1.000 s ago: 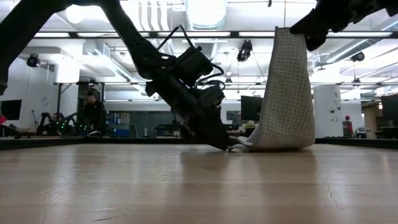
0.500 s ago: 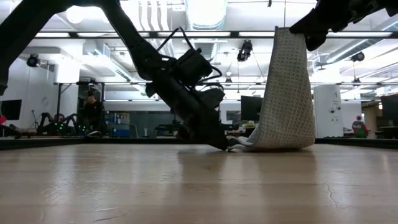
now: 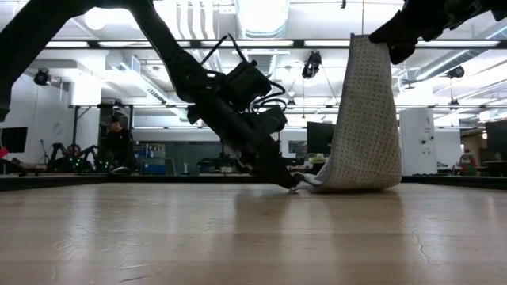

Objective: Fold microfiber towels
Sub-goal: Fold the gray on the table

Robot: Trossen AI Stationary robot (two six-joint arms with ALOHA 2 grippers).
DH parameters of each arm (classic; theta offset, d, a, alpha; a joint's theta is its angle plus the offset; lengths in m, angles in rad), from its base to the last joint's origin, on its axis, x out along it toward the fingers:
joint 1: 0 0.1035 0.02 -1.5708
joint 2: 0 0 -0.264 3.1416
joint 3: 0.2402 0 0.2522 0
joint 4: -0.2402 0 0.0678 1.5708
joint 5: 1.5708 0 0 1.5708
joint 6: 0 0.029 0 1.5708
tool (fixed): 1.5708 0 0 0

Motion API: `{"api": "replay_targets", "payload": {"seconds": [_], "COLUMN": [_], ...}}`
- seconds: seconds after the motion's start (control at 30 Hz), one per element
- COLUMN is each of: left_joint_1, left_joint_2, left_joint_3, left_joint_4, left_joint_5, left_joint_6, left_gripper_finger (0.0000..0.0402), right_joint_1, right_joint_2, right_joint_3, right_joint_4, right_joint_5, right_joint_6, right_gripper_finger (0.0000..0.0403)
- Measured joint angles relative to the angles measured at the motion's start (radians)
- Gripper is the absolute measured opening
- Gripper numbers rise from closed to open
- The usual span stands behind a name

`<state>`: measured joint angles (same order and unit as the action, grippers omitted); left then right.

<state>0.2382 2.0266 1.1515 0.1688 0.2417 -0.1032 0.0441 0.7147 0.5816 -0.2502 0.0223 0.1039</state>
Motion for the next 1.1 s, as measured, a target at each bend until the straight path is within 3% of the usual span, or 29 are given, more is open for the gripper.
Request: {"api": "replay_targets", "payload": {"seconds": [0.53, 1.1], "left_joint_1": [0.026, 0.025], "left_joint_2": [-0.052, -0.052], "left_joint_3": [0.002, 0.002], "left_joint_4": [-0.089, -0.079], "left_joint_5": [-0.024, -0.005], "left_joint_6": [-0.010, -0.011], "left_gripper_finger": [0.0083, 0.0083], "right_joint_1": [0.000, 0.000], "right_joint_2": [0.000, 0.000], "right_joint_3": [0.000, 0.000], "right_joint_4": [-0.004, 0.004], "right_joint_5": [0.000, -0.004], "right_joint_6": [-0.002, -0.003], "right_gripper_finger": [0.0008, 0.0008]}}
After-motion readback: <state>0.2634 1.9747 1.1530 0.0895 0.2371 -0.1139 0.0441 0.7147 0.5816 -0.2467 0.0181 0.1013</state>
